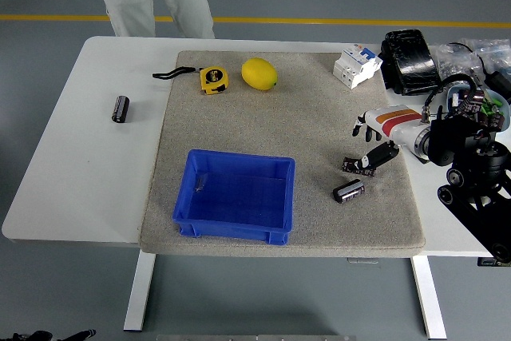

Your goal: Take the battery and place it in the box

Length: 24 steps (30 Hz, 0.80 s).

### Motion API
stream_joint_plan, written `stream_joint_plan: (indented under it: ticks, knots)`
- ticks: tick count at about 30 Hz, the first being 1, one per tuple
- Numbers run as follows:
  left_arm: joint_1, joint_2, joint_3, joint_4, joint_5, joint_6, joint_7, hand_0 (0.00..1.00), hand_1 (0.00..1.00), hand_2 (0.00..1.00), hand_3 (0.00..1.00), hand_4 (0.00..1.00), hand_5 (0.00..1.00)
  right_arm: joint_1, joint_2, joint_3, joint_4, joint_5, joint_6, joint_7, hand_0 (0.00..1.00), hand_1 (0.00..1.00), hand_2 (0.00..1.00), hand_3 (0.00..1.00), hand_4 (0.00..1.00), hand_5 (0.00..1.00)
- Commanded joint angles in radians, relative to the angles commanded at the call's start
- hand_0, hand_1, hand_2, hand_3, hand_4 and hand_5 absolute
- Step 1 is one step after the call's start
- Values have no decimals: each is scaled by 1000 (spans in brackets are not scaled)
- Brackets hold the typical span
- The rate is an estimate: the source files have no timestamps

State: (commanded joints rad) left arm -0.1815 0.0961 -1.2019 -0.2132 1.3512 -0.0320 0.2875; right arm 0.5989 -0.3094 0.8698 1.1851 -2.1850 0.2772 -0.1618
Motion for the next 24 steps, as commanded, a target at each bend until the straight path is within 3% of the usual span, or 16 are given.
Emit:
stream_joint_plan:
  ticks: [12,24]
  knots:
    - [1,-2,-7,-1,13,0,1,806,826,852,699,772,669,-14,21,-26,-41,-9,-63,3,412,499,524,608,998,543]
    - [2,-3,-13,-1,25,-1,1,807,826,853,699,771,668,-18,21,-38,-71,-22,-85,0,376,468,479,546,998,507]
